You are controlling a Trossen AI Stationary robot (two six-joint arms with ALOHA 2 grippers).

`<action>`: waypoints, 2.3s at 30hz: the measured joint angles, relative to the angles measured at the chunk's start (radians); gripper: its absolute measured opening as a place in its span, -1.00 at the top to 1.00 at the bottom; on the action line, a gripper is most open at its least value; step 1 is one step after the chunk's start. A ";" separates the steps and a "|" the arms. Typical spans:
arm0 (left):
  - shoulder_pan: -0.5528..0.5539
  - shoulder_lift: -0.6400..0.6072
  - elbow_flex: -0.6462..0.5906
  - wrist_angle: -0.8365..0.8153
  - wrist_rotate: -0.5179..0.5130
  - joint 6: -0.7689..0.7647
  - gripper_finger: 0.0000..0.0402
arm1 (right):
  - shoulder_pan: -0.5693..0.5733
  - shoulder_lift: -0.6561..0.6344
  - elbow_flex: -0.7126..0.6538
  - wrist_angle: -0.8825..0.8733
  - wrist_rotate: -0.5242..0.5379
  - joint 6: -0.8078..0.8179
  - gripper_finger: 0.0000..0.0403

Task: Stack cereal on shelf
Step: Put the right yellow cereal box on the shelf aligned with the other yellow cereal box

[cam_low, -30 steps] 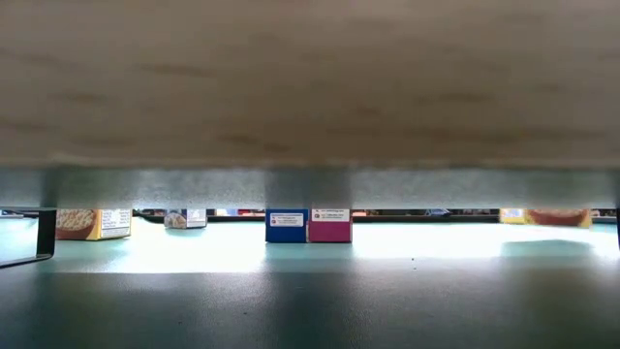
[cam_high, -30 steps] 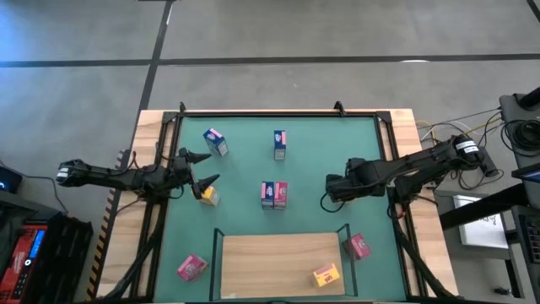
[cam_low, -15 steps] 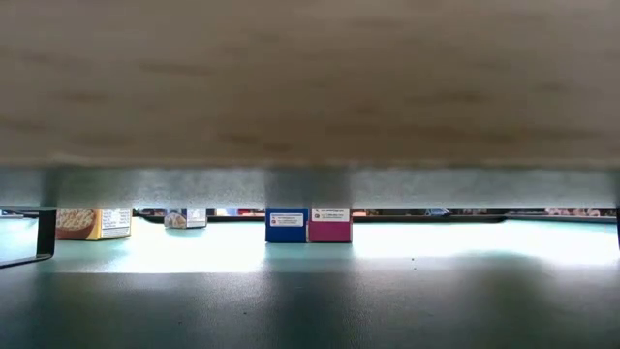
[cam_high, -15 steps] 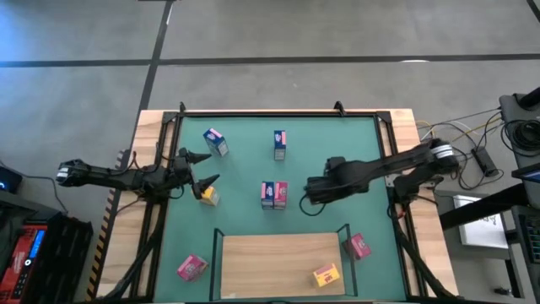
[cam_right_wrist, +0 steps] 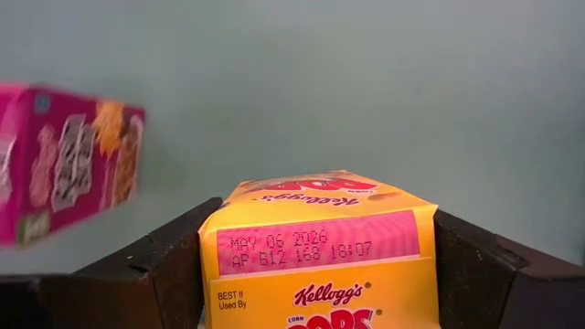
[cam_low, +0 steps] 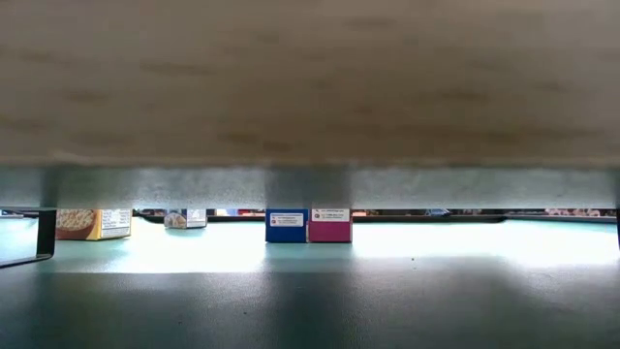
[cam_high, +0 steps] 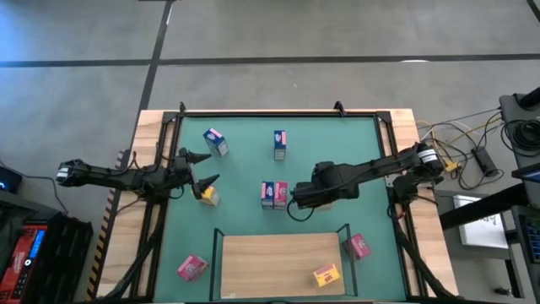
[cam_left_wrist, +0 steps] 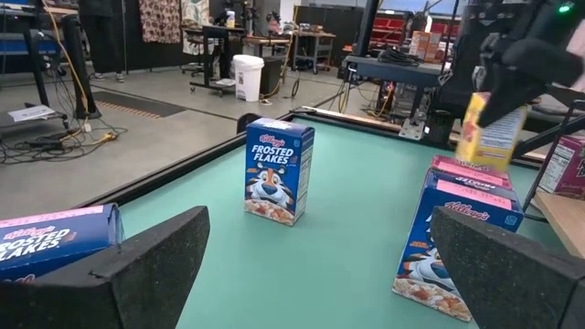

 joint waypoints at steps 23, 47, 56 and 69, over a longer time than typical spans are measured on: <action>0.000 0.001 0.000 0.000 0.000 0.000 -0.99 | 0.276 0.247 0.333 -0.114 -0.007 0.228 -0.52; 0.000 0.003 0.000 0.000 0.000 0.000 -0.99 | 0.421 0.295 0.386 -0.098 -0.090 0.410 -0.52; 0.000 0.005 0.000 0.000 0.000 0.000 -0.99 | 0.449 0.296 0.387 -0.053 -0.110 0.421 -0.52; 0.000 0.006 0.000 0.000 0.000 0.000 -0.99 | 0.453 0.297 0.387 -0.028 -0.129 0.415 -0.52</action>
